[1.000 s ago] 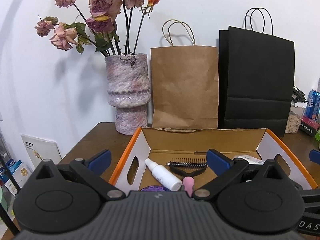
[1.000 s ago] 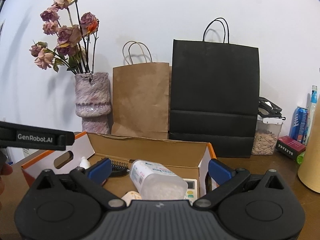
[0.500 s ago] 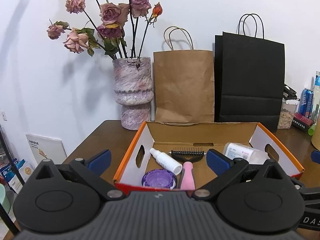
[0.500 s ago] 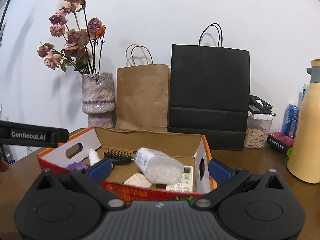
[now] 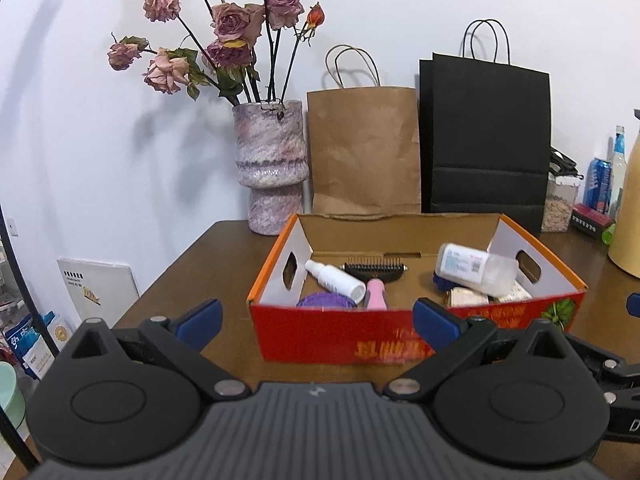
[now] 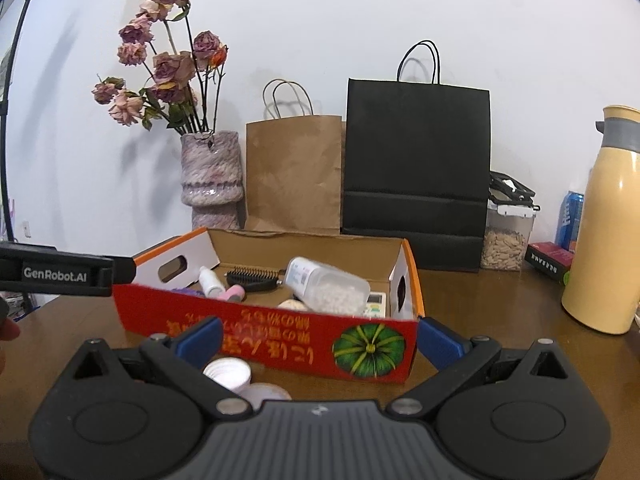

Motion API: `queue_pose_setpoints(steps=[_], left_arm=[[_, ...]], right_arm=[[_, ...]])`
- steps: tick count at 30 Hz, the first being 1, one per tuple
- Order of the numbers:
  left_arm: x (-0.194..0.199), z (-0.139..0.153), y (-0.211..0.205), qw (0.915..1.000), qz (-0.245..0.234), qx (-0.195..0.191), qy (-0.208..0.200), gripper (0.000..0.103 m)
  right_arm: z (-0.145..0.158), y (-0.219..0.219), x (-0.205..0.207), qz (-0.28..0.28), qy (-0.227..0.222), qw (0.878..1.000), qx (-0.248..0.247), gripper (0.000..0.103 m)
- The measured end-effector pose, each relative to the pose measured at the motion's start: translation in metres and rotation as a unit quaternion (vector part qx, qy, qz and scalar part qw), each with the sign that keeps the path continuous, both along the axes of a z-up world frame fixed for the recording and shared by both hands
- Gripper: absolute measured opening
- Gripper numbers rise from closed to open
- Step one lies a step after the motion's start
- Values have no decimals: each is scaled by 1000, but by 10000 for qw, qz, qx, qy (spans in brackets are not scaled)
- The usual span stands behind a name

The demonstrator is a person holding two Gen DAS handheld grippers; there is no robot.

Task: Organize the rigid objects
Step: 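Move both tools back from the box toward the white caps and tape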

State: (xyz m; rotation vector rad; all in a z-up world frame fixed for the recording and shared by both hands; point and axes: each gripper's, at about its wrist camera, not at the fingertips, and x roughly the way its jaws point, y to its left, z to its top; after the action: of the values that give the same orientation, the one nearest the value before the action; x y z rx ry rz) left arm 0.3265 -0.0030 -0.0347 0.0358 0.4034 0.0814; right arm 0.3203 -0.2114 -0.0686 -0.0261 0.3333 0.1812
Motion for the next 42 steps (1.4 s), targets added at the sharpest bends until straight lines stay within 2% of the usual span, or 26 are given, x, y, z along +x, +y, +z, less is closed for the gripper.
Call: queue_pose_setpoints(steps=[19, 22, 29, 35, 42], left_arm=[[-55, -31, 19, 9993, -87, 148, 345, 103], [-59, -35, 25, 9990, -37, 185, 418, 103], [-61, -35, 37, 9989, 0, -30, 459, 103], [-62, -35, 37, 9990, -22, -9, 451, 103], [-60, -35, 40, 9987, 22, -97, 501, 103]], right_arm=[[-22, -5, -47, 19, 427, 9990, -129, 103], [-24, -4, -49, 18, 491, 9986, -180, 103], [-30, 4, -54, 47, 584, 9976, -380, 103], [-33, 9, -51, 63, 631, 9967, -511, 103], [-35, 14, -39, 107, 789, 9955, -518, 96]])
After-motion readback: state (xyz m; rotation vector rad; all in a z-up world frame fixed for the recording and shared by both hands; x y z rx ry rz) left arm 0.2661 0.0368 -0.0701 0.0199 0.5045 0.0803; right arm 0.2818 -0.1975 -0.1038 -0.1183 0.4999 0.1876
